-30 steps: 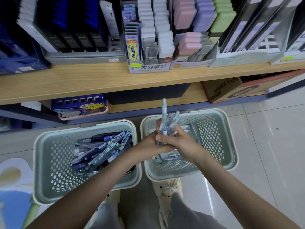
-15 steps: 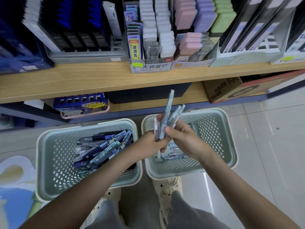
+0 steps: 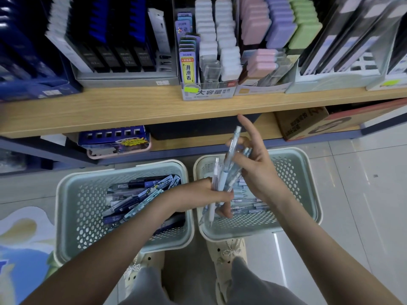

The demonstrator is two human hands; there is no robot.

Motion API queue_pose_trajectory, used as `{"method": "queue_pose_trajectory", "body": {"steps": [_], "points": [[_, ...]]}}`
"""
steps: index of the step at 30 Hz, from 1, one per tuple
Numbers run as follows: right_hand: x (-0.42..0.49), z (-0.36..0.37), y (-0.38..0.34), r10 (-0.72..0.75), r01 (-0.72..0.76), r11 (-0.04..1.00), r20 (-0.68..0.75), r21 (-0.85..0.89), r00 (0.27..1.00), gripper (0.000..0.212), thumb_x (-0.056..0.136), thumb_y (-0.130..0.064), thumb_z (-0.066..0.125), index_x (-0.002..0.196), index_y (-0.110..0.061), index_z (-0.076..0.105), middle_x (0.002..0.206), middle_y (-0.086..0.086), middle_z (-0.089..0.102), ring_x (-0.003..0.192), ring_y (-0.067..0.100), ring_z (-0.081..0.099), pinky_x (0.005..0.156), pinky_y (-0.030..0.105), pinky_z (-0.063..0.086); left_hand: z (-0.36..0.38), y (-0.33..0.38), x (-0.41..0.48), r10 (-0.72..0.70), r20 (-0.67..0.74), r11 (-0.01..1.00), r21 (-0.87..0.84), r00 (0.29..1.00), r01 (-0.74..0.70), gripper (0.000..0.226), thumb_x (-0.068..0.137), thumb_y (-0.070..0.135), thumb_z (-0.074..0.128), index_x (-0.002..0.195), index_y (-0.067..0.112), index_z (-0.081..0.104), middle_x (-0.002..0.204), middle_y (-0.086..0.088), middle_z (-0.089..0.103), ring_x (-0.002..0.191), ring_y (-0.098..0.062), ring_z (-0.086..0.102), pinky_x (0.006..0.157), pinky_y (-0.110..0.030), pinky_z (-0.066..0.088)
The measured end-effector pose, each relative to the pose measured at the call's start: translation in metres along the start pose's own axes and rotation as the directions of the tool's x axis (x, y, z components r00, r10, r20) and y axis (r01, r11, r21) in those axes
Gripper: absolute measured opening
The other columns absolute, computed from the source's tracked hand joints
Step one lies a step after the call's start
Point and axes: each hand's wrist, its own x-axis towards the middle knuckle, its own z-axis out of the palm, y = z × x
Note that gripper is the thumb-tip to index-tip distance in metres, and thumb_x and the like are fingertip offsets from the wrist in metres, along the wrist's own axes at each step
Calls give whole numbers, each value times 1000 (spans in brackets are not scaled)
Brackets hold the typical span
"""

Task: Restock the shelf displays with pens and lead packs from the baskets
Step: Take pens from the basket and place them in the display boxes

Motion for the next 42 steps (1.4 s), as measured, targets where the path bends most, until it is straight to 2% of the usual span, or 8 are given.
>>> {"method": "queue_pose_trajectory", "body": {"steps": [6,11,15,20,25,29,34,42], "points": [[-2,-2,-5,18,-18,999,-3,48,1000,43,81,-44,69,113,-15,68,112,4,66,106,21,58,91,31,46,-10,5,-7,-82,72,996,-18,994,83,27,100,25,51,88,5,64,81,-3,71,84,-16,68,89,-30,53],[-3,6,1,10,-12,999,-57,-34,998,10,78,-30,67,83,-21,69,91,1,64,93,18,55,87,35,42,-12,8,-11,-30,69,998,54,997,27,27,99,26,52,88,8,68,88,-3,72,89,-14,67,93,-27,48],[-6,14,-5,26,-26,999,-12,-19,1000,5,82,-23,64,85,-19,65,91,1,63,86,13,55,78,28,46,-7,11,-15,90,53,996,-25,995,-89,31,94,37,55,87,9,65,86,-6,70,91,-23,66,99,-38,46],[-3,25,-33,14,-11,998,66,-55,998,11,86,-11,60,96,-15,60,100,-1,64,93,13,58,82,31,48,7,23,-30,208,-174,944,-223,963,-244,22,92,30,59,90,8,55,72,1,62,63,-18,56,65,-31,49],[-14,58,-72,30,-30,994,-4,-101,1000,59,79,-27,69,132,-25,43,112,1,61,101,16,61,81,36,54,7,58,-69,292,-362,951,13,885,-309,22,99,19,51,81,7,55,60,3,55,57,-11,52,74,-31,48],[-33,98,-113,32,-22,967,37,-254,999,28,90,-30,59,114,-16,51,97,6,68,75,22,68,59,37,55,11,85,-113,358,-415,933,130,836,-335,15,97,16,54,82,14,56,53,8,53,55,-10,50,69,-32,46],[-48,142,-160,-82,106,910,78,-400,994,10,98,-34,48,106,-28,52,104,-5,66,98,12,62,85,28,49,17,112,-184,442,-463,897,249,768,-365,19,98,19,54,79,18,52,65,5,55,51,-5,49,56,-23,44],[-71,222,-225,-263,327,920,281,-215,923,32,90,-11,64,116,-28,55,102,1,66,97,23,61,84,40,50,25,122,-299,547,-509,834,264,665,-484,23,100,32,43,88,14,51,73,0,53,54,-6,51,54,-21,45]]}}
